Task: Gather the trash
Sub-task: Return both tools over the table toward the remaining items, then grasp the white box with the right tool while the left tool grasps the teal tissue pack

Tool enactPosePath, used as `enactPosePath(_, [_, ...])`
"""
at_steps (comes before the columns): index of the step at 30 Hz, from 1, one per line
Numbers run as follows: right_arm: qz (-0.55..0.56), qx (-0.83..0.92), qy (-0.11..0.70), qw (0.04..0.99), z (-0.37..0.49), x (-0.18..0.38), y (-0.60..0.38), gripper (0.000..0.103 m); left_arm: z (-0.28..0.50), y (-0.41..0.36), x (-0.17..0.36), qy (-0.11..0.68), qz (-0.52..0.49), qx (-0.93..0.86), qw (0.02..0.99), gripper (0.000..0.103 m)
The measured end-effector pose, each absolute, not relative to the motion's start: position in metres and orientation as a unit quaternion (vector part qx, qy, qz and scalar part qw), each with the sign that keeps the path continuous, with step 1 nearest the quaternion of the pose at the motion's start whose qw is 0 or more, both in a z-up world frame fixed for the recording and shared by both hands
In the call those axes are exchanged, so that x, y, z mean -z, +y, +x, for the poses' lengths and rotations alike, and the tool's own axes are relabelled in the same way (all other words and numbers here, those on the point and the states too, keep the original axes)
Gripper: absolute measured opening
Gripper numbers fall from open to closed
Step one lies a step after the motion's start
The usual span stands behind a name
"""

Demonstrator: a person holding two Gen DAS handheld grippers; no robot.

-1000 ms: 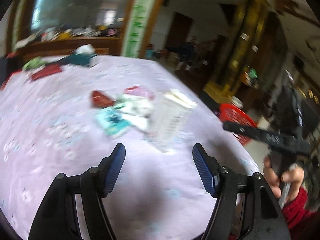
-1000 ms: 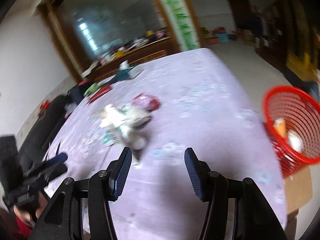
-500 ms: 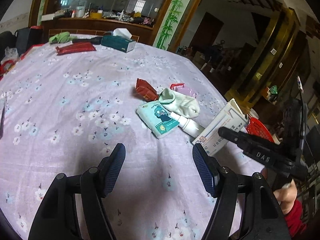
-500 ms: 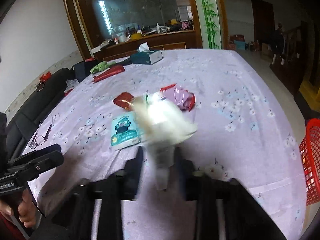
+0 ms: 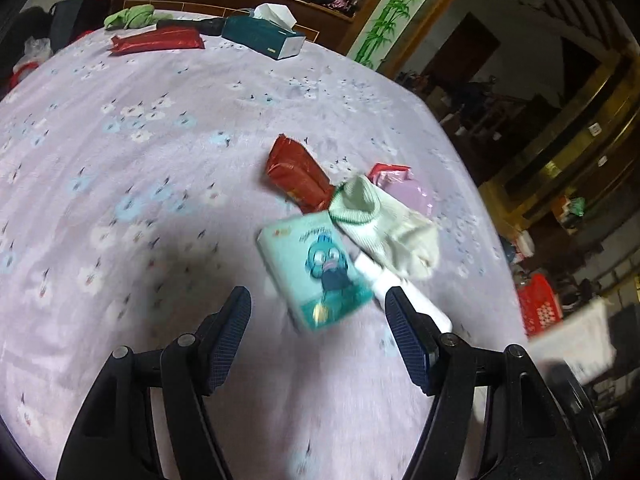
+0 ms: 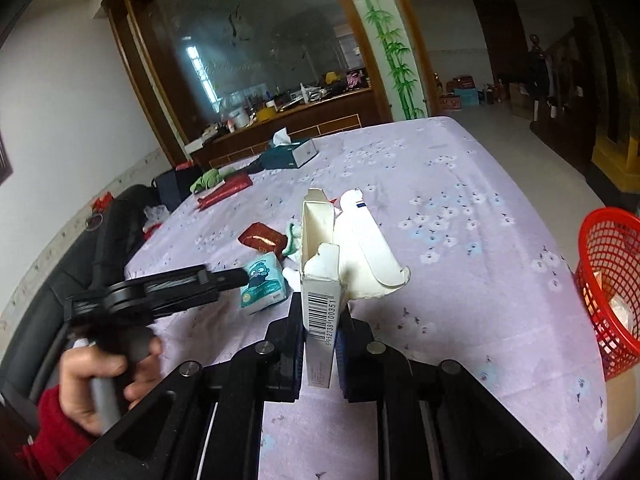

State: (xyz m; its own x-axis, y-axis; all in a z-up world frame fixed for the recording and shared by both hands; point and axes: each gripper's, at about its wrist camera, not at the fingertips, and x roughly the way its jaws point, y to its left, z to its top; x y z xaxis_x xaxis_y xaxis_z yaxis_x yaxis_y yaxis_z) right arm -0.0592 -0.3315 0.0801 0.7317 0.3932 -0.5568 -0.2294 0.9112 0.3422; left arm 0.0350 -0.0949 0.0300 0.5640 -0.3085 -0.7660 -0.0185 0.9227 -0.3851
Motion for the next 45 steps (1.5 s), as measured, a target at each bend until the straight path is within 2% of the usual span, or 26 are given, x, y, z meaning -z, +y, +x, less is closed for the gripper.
enactPosePath(2, [0.133, -0.168, 0.324, 0.921, -0.061, -0.079, -0.337, 0.014, 0.045, -0.101, -0.026, 0.464, -0.165, 0.071, 0.867, 0.067])
enactPosePath(5, [0.139, -0.17, 0.325, 0.92, -0.063, -0.077, -0.343, 0.014, 0.058, -0.112, -0.02, 0.472, -0.146, 0.07, 0.867, 0.056])
enactPosePath(7, [0.142, -0.17, 0.326, 0.919, -0.063, -0.075, -0.345, 0.014, 0.065, -0.118, -0.015, 0.478, -0.127, 0.065, 0.867, 0.053])
enactPosePath(15, [0.152, -0.167, 0.333, 0.915, -0.057, -0.07, -0.345, 0.014, 0.048, -0.11, -0.012, 0.456, -0.106, 0.084, 0.88, 0.017])
enactPosePath(17, [0.152, -0.168, 0.335, 0.915, -0.058, -0.068, -0.342, 0.014, 0.042, -0.103, -0.011, 0.454, -0.114, 0.096, 0.878, 0.015])
enactPosePath(22, [0.152, -0.169, 0.34, 0.913, -0.057, -0.065, -0.335, 0.014, 0.033, -0.095, -0.013, 0.454, -0.139, 0.124, 0.871, 0.015])
enactPosePath(23, [0.152, -0.169, 0.339, 0.913, -0.058, -0.066, -0.335, 0.014, 0.034, -0.095, -0.014, 0.455, -0.144, 0.121, 0.871, 0.018])
enactPosePath(26, [0.151, -0.168, 0.338, 0.914, -0.06, -0.067, -0.335, 0.014, 0.037, -0.096, -0.016, 0.458, -0.155, 0.11, 0.868, 0.046])
enactPosePath(40, [0.162, -0.166, 0.334, 0.914, -0.067, -0.066, -0.345, 0.014, 0.053, -0.142, -0.012, 0.461, -0.06, 0.06, 0.883, 0.048])
enactPosePath(43, [0.162, -0.165, 0.334, 0.914, -0.066, -0.066, -0.345, 0.014, 0.056, -0.144, -0.01, 0.457, -0.051, 0.058, 0.886, 0.05])
enactPosePath(45, [0.163, -0.165, 0.335, 0.913, -0.066, -0.066, -0.345, 0.014, 0.057, -0.144, -0.007, 0.454, -0.046, 0.06, 0.888, 0.055])
